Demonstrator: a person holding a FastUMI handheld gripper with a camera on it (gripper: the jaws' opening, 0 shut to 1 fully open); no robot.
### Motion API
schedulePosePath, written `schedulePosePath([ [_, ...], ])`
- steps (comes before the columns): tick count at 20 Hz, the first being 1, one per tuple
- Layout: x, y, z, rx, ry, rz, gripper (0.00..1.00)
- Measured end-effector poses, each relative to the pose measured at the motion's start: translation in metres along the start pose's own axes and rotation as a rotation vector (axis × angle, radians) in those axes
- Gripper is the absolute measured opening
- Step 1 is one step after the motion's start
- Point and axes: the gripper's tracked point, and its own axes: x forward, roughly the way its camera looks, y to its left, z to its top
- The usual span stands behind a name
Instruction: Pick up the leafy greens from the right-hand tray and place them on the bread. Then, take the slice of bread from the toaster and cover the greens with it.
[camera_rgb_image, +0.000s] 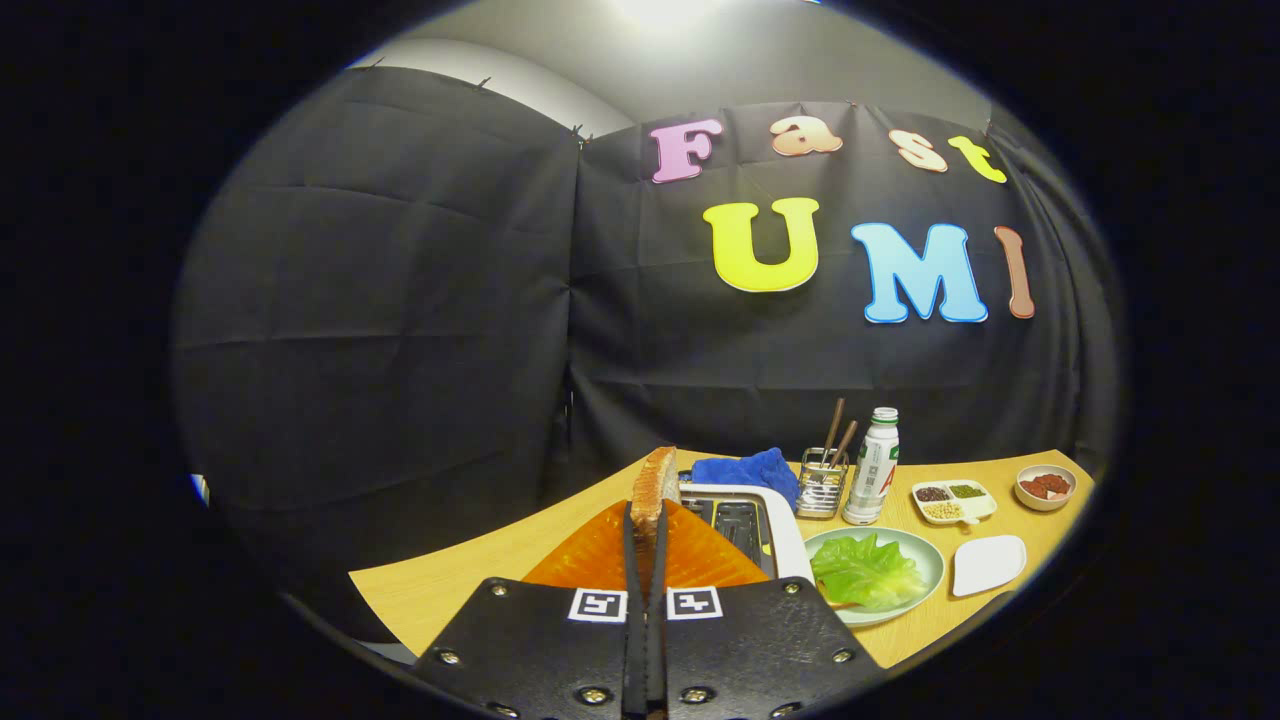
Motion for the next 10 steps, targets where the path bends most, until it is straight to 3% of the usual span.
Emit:
schedulePosePath([
  [10, -0.025, -0.006, 0.050, 0.012, -0.063, 0.090, 0.00],
])
